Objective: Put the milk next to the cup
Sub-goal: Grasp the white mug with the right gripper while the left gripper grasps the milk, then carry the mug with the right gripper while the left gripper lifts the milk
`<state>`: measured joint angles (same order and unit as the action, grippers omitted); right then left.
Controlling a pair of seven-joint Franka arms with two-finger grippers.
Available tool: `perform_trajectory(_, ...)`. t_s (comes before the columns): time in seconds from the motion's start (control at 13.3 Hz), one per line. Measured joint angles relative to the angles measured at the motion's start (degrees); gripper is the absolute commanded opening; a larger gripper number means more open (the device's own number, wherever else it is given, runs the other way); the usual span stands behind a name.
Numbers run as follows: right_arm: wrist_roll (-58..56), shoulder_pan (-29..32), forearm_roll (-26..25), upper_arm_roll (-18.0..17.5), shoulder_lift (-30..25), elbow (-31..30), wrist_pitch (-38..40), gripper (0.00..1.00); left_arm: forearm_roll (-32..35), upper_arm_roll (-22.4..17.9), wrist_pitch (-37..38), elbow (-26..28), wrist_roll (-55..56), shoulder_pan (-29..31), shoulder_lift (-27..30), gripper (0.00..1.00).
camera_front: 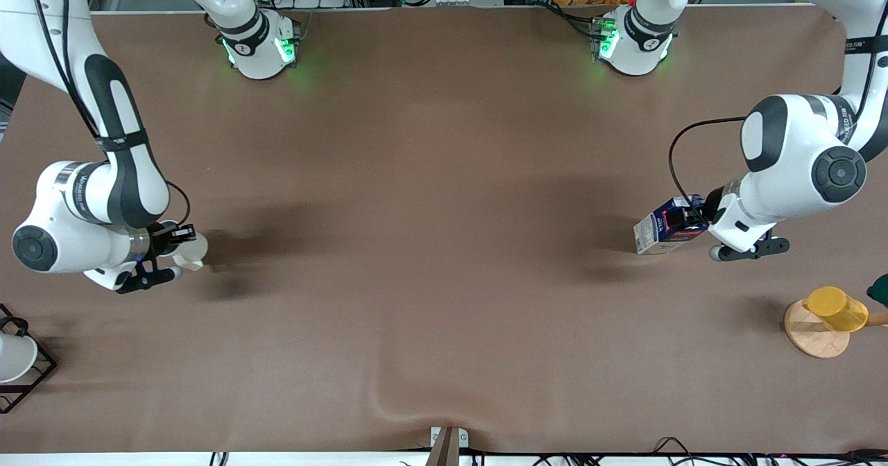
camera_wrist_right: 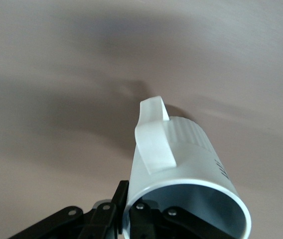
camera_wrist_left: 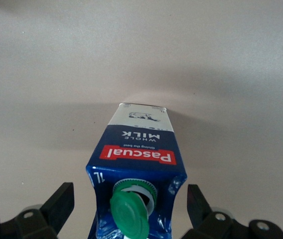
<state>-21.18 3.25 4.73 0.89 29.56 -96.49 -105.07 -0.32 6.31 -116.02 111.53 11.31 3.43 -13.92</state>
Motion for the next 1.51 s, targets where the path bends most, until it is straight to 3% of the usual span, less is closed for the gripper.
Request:
perform_trajectory(0.15, 0.0, -3.61, 4.63, -0.35, -0.31, 2.75, 2.59, 0.0, 0.02, 0.0, 0.0, 0.17, 0.0, 0.0, -0.11, 0.78)
perform_trajectory(0.3, 0.38, -8.68, 8.7, -0.52, -0.22, 3.88, 1.46, 0.0, 0.03, 0.0, -0.01, 0.24, 0.0, 0.0, -0.38, 0.75)
perform_trajectory(0.45, 4.6, -14.52, 10.88, -0.59, 0.6, 4.76, -2.25, 0.0, 0.03, 0.01, -0.05, 0.25, 0.0, 0.0, -0.7, 0.55)
perform_trajectory(0.83, 26.26, -25.08, 10.94, -0.49, 6.7, 8.84, -9.56, 0.0, 0.03, 0.02, -0.24, 0.16, 0.0, 0.0, -0.9, 0.12)
perform_trajectory(1.21, 40.81, -29.57, 10.71, -0.38, 10.33, 11.73, -12.64, 0.0, 0.03, 0.26, 0.68, -1.67, 0.03, -0.14, -0.38, 0.06)
perform_trajectory(1.51, 49.41, -32.47, 7.21, -0.24, 11.7, 13.44, -13.02, 0.0, 0.03, 3.41, 7.87, -6.93, 4.0, -0.36, 0.46, 0.0)
